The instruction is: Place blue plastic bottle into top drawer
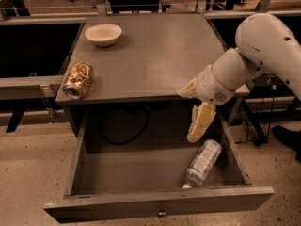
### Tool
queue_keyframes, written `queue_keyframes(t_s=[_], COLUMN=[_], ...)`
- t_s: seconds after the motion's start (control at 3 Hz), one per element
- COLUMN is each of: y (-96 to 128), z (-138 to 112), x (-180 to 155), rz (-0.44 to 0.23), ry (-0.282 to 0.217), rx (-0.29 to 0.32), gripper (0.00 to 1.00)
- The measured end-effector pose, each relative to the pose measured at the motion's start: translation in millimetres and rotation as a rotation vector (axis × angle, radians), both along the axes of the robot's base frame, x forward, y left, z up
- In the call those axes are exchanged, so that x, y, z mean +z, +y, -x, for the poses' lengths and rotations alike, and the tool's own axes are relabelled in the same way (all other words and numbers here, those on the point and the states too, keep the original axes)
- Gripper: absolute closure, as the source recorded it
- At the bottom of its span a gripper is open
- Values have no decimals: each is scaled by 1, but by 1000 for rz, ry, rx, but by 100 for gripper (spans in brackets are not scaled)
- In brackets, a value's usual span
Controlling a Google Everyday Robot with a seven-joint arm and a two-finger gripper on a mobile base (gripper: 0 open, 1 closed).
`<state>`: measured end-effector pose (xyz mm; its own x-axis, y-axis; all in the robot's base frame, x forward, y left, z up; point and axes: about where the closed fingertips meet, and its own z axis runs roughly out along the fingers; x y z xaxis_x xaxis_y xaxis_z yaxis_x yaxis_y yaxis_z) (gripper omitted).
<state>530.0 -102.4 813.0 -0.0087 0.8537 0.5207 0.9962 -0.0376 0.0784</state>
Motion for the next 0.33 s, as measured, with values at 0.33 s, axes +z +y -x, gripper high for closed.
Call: queue_keyframes(t_s=[0.33], y=[0], z=[0], x=[0], rz=[0], ry=[0], rx=[0], gripper=[0])
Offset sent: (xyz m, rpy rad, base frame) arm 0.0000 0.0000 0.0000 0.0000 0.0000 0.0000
